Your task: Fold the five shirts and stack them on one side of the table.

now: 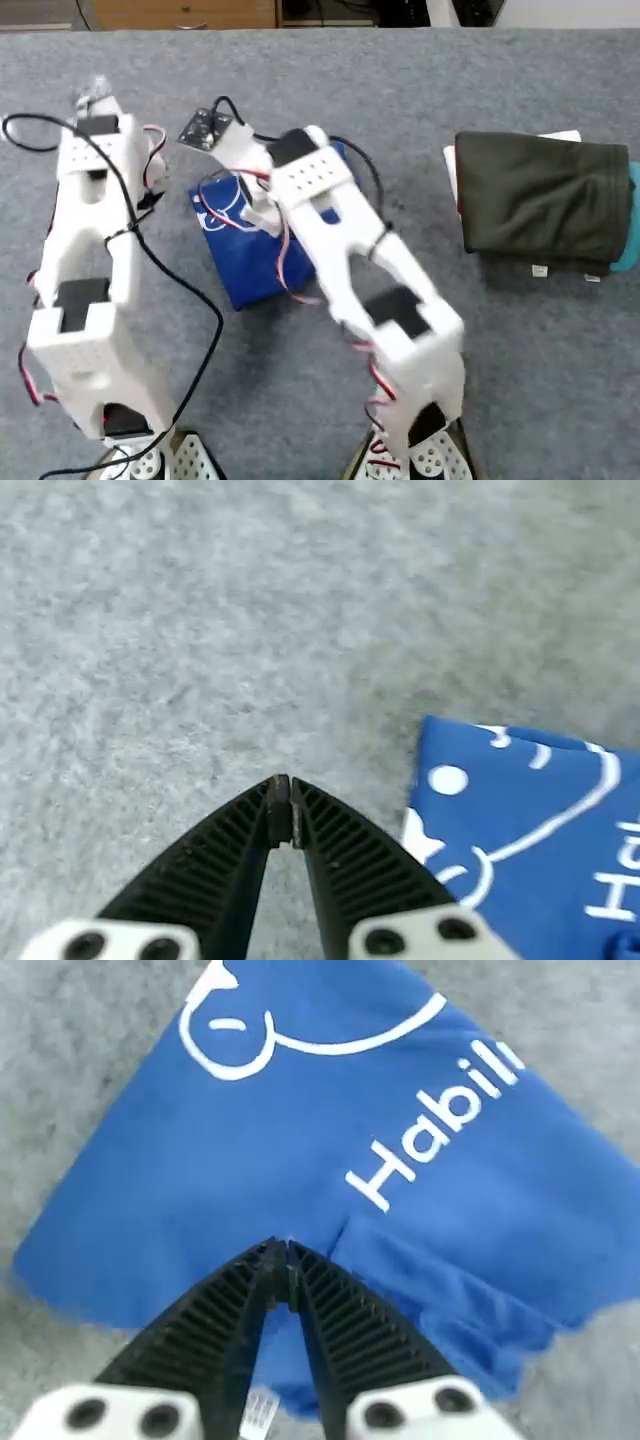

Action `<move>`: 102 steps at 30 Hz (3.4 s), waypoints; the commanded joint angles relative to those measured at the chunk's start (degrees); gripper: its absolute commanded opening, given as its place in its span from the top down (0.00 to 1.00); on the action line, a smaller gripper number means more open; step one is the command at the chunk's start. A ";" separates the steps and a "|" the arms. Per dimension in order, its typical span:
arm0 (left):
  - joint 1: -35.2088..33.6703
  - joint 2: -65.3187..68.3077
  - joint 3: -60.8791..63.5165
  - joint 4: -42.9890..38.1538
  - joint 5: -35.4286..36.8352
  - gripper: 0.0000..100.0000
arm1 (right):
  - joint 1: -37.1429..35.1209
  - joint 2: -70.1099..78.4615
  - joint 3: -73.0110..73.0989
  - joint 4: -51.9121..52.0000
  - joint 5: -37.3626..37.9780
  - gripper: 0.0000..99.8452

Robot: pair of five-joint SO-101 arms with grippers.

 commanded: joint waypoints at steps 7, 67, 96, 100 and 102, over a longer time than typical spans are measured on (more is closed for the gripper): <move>-3.08 -12.44 25.67 -28.04 -1.41 0.98 | 4.97 16.40 -28.79 17.76 0.18 0.99; -3.16 -12.00 24.53 -28.31 -1.67 0.98 | 20.70 -9.01 -6.11 20.57 15.12 1.00; -3.43 -12.00 24.53 -28.40 -1.67 0.98 | 30.55 7.60 -5.67 15.65 14.68 1.00; -3.43 -12.00 24.53 -28.40 -1.67 0.98 | 34.77 7.34 -11.56 20.40 15.56 1.00; -3.43 -12.00 24.53 -28.40 -1.67 0.98 | 34.07 5.76 -15.25 22.51 15.47 1.00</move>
